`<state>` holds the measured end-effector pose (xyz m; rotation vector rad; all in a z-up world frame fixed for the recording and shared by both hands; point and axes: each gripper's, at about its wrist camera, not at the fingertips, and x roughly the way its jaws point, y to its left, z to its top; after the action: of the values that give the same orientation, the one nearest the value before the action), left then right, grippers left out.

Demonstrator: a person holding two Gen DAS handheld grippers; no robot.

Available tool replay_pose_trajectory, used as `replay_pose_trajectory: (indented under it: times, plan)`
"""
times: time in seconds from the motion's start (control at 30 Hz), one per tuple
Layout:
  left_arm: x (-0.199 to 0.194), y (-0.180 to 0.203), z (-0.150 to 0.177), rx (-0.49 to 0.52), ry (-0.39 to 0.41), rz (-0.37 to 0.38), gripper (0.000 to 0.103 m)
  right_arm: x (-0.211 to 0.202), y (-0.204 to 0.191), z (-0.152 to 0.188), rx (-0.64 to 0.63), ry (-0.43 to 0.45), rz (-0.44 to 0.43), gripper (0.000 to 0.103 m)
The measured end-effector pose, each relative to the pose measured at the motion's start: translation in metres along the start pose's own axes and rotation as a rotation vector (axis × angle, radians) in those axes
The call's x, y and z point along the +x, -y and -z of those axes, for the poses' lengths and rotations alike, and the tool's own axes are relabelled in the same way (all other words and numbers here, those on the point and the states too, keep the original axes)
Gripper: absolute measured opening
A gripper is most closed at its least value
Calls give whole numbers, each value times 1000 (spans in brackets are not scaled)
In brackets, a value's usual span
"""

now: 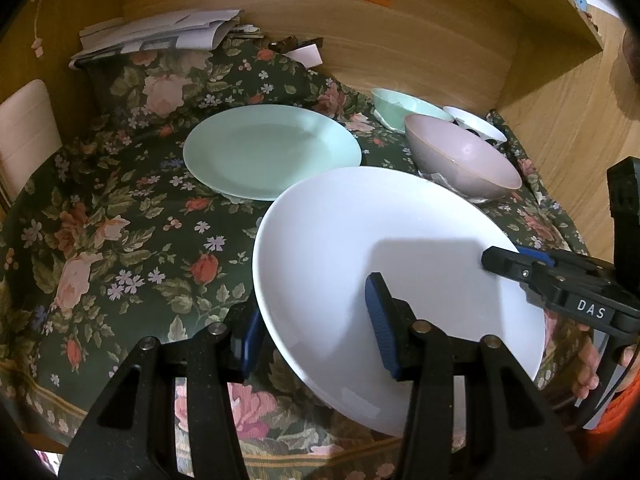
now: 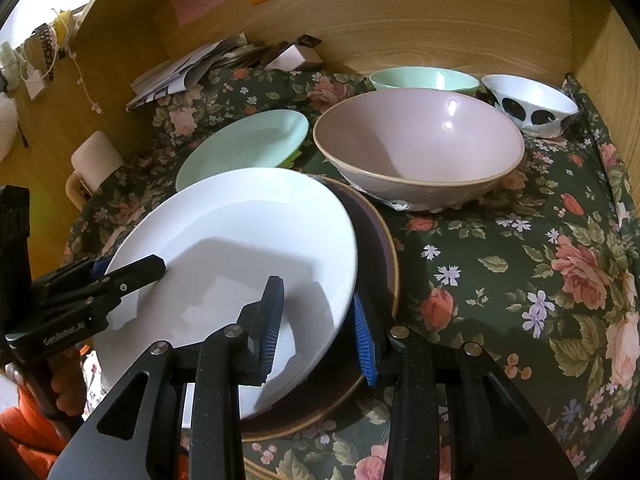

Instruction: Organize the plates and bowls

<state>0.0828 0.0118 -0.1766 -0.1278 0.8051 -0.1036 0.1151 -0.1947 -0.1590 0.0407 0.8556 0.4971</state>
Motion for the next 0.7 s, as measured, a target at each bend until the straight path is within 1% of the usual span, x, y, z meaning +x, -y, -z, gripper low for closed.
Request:
replay_pose_trajectory:
  times: [0.13,0.4,0.43,0.5,0.53,0.7]
  plan:
    - [6,-3,-5,-8,-12,11,48,0,0,-1,1,-3,-1,30]
    - [9,-3,-7,18,-25,1,48,0,1,-2,-9,-22,4,31]
    - [10,-3,-8,25,-28,-5,48,-2,1,-2,-11,-18,14,31]
    - [11,-1,-8,44,-30,-14,48,-11,0,-3,-26,22,57,31]
    - [11,1,-8,53,-31,-21,48,-15,0,-4,-34,35,63,31]
    - [15,4,-10,52,-53,-18,48,-20,1,-2,-46,38,75,31]
